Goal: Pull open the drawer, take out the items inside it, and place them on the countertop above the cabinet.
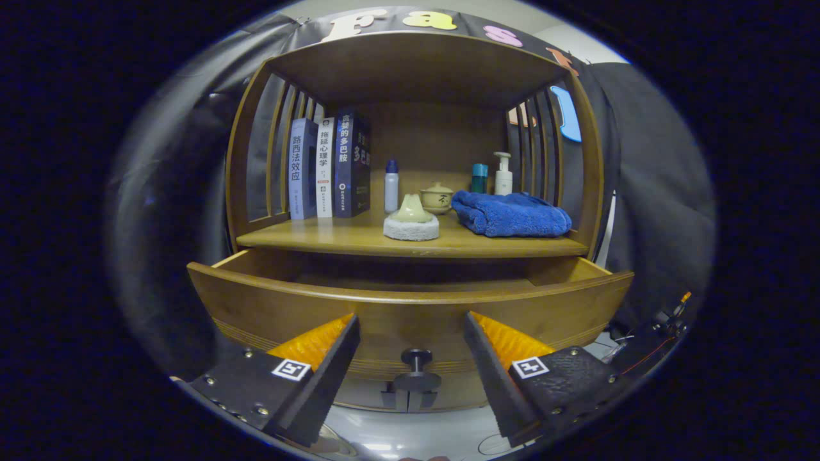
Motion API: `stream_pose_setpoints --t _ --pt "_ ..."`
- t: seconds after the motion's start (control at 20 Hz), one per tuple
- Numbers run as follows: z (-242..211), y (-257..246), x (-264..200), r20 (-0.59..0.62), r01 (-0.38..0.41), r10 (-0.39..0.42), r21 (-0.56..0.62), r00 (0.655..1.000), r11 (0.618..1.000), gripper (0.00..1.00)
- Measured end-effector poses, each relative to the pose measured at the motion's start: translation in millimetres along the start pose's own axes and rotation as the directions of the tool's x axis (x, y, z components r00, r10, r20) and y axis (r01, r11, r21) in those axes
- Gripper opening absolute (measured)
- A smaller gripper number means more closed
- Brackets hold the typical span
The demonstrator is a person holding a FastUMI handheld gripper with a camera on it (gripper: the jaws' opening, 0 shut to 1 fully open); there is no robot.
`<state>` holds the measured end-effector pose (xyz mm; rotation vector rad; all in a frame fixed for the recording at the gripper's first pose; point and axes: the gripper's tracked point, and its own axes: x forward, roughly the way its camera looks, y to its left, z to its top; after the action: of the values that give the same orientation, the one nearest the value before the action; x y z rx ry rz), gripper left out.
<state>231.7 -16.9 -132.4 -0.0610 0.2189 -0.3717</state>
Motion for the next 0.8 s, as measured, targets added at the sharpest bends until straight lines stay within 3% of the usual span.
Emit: stream_pose_setpoints --t 0.4,0.8 --pt "1.3 -1.3 22.6 0.02 0.01 -0.008 -0.093 1.0 0.996 0.99" --pt "4.4 0.2 38.0 0.023 0.01 -0.009 -0.085 1.0 0.996 0.99"
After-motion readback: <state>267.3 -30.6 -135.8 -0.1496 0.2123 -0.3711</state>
